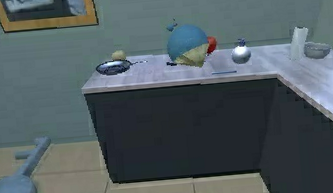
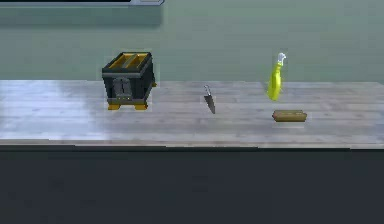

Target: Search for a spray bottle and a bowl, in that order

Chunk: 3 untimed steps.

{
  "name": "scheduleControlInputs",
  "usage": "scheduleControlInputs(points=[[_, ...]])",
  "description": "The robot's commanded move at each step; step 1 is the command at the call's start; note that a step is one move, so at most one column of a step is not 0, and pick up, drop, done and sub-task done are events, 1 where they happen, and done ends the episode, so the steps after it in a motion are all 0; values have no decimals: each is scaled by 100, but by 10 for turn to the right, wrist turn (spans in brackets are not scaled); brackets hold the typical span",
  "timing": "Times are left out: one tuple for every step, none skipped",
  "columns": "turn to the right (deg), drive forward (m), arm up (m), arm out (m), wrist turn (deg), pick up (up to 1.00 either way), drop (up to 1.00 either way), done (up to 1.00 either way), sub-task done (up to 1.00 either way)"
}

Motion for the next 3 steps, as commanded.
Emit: scheduleControlInputs(points=[[120, 0, 0, 0, 0, 0, 0, 0, 0], [30, 0, 0, 0, 0, 0, 0, 0, 0], [0, 75, 0, 0, 0, 0, 0, 0, 0]])
